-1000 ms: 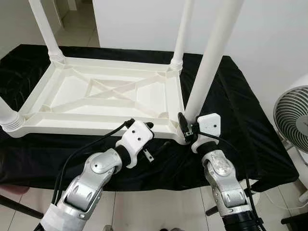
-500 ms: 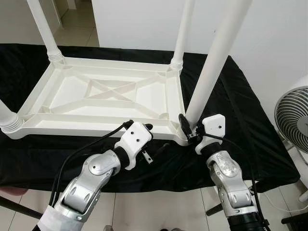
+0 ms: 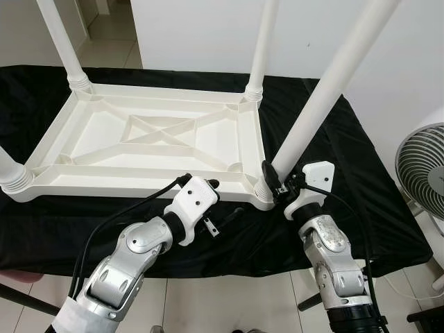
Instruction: Building children table
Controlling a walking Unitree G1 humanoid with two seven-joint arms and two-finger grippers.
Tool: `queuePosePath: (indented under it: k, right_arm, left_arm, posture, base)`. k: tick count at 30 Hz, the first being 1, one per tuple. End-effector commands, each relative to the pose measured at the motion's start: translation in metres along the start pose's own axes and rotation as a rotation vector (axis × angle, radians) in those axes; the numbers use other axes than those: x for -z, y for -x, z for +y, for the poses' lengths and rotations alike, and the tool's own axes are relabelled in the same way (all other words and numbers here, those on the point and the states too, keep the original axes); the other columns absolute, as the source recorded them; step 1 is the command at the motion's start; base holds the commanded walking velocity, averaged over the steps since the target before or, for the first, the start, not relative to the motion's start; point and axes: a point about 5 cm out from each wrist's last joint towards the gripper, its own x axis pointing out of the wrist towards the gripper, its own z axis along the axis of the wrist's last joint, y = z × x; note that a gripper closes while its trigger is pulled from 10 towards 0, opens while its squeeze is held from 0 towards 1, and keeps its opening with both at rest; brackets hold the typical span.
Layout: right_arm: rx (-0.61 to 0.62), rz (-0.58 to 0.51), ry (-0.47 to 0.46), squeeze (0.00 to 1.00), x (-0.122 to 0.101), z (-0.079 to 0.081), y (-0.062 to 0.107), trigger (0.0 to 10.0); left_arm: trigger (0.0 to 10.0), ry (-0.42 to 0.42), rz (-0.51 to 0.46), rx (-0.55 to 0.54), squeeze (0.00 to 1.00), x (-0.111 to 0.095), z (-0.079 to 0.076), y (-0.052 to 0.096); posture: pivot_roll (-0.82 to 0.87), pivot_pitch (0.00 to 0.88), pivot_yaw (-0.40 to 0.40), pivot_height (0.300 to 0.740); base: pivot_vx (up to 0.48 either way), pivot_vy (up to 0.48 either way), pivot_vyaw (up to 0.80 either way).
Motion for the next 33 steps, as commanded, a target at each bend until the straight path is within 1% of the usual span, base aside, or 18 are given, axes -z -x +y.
queuePosePath:
  k: [1,2,7,9,11,12,13,14,15,16,18,20,22,27,29,33]
  right_arm:
    - [0.033,0.164,-0.021,0.00,0.031,-0.005,0.010,10.0]
    - [0.030,0.182,-0.034,0.00,0.034,-0.003,0.011,10.0]
    - [0.043,0.196,-0.027,0.00,0.036,-0.005,0.012,10.0]
    - [0.018,0.188,0.008,0.00,0.035,-0.004,0.013,10.0]
    - [0.018,0.188,0.008,0.00,0.035,-0.004,0.013,10.0]
    - [-0.023,0.172,0.039,0.00,0.033,0.000,0.014,10.0]
    - [-0.023,0.172,0.039,0.00,0.033,0.000,0.014,10.0]
    - [-0.066,0.165,0.070,0.00,0.032,0.005,0.016,10.0]
    - [-0.066,0.165,0.070,0.00,0.032,0.005,0.016,10.0]
    - [-0.103,0.156,0.091,0.00,0.031,0.009,0.018,10.0]
    - [-0.103,0.156,0.091,0.00,0.031,0.009,0.018,10.0]
    - [-0.174,0.135,0.132,0.00,0.030,0.014,0.023,10.0]
    - [-0.197,0.126,0.140,0.00,0.029,0.016,0.025,10.0]
    - [-0.218,0.124,0.152,0.00,0.029,0.016,0.028,10.0]
    - [-0.228,0.120,0.143,0.00,0.028,0.016,0.029,10.0]
    - [-0.201,0.137,0.109,0.00,0.029,0.014,0.030,10.0]
  left_arm:
    - [10.0,0.002,-0.003,0.076,0.00,-0.001,-0.006,0.001]
    - [10.0,0.000,-0.003,0.077,0.00,-0.002,-0.006,0.001]
    - [10.0,0.001,-0.002,0.077,0.00,-0.002,-0.006,0.002]
    - [10.0,0.001,-0.002,0.076,0.00,-0.002,-0.006,0.002]
    - [10.0,0.001,-0.002,0.076,0.00,-0.002,-0.006,0.002]
    - [10.0,0.002,-0.002,0.076,0.00,-0.002,-0.006,0.002]
    - [10.0,0.002,-0.002,0.076,0.00,-0.002,-0.006,0.002]
    - [10.0,0.003,-0.003,0.076,0.00,-0.002,-0.006,0.003]
    - [10.0,0.003,-0.003,0.076,0.00,-0.002,-0.006,0.003]
    - [10.0,0.005,-0.002,0.075,0.00,-0.002,-0.006,0.003]
    - [10.0,0.005,-0.002,0.075,0.00,-0.002,-0.006,0.003]
    - [10.0,0.007,-0.001,0.071,0.00,-0.003,-0.005,0.003]
    - [10.0,0.008,-0.001,0.069,0.00,-0.003,-0.005,0.003]
    - [10.0,0.007,0.000,0.065,0.00,-0.003,-0.004,0.004]
    - [10.0,0.007,0.000,0.064,0.00,-0.003,-0.003,0.004]
    - [10.0,0.007,0.000,0.065,0.00,-0.003,-0.003,0.004]
  posture:
    - [0.12,0.105,-0.019,0.740]
    - [0.12,0.103,-0.019,0.740]
    - [0.12,0.104,-0.019,0.740]
    - [0.11,0.108,-0.019,0.740]
    - [0.11,0.108,-0.019,0.740]
    - [0.11,0.110,-0.019,0.740]
    - [0.11,0.110,-0.019,0.740]
    - [0.11,0.113,-0.020,0.740]
    - [0.11,0.113,-0.020,0.740]
    - [0.11,0.118,-0.020,0.740]
    - [0.11,0.118,-0.020,0.740]
    - [0.11,0.128,-0.019,0.740]
    - [0.11,0.129,-0.019,0.740]
    - [0.11,0.132,-0.017,0.740]
    - [0.11,0.135,-0.016,0.740]
    - [0.11,0.139,-0.015,0.740]
  base:
    - [0.000,0.000,0.00]
    - [0.000,0.000,0.00]
    - [0.000,0.000,0.00]
    - [0.000,0.000,0.00]
    - [0.000,0.000,0.00]
    - [0.000,0.000,0.00]
    - [0.000,0.000,0.00]
    - [0.000,0.000,0.00]
    - [0.000,0.000,0.00]
    - [0.000,0.000,0.00]
    - [0.000,0.000,0.00]
    - [0.000,0.000,0.00]
    - [0.000,0.000,0.00]
    - [0.000,0.000,0.00]
    - [0.000,0.000,0.00]
    - [0.000,0.000,0.00]
